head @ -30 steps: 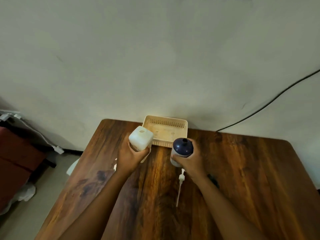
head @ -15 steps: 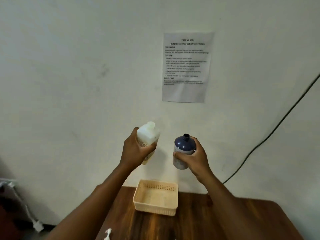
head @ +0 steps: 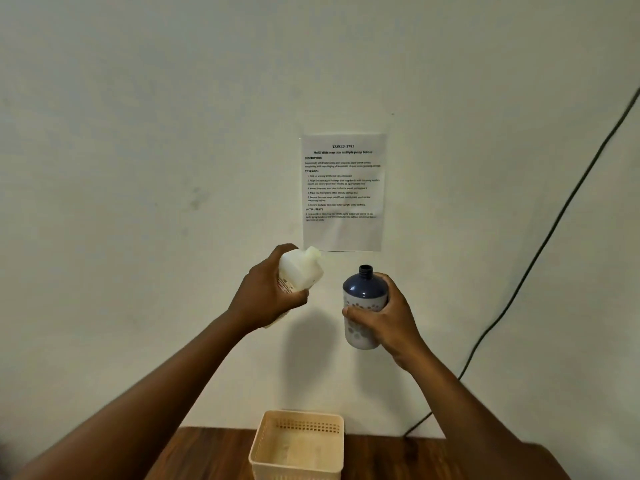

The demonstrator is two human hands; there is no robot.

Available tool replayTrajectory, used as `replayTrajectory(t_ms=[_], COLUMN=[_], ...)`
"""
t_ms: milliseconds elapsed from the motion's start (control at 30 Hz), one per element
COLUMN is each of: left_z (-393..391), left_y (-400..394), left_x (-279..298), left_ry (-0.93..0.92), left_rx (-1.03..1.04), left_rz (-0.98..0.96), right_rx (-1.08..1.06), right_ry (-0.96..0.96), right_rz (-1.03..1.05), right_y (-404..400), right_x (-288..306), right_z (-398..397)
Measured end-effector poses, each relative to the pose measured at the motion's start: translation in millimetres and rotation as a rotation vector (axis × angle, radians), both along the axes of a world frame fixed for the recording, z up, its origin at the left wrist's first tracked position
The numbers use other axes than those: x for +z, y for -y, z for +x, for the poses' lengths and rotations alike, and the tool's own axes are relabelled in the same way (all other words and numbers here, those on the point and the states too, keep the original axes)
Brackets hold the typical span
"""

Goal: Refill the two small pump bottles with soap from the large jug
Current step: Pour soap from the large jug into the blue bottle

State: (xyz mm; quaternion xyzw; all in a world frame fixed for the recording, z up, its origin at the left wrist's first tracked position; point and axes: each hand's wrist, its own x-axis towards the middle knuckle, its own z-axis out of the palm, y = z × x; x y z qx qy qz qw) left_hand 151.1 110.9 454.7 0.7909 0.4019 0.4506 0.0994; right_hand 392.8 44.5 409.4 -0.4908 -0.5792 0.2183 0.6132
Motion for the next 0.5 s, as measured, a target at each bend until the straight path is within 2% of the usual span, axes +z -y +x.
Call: replayTrajectory(t_ms=[200,500], left_z=[5.5,16.3], left_y=[6.0,19.8], left_x=[29.3,55.8], left_ry=[-0.203,-0.376], left_rx=[-0.014,0.038], left_rz=[0.090,0.196], right_rx=[0.039,0.079], right_ry=[0.048,0.079], right_rz=[-0.010,-0.021], right_y=[3.7,8.6], right_x=[10.9,23.2], right_z=[1.9,-5.6])
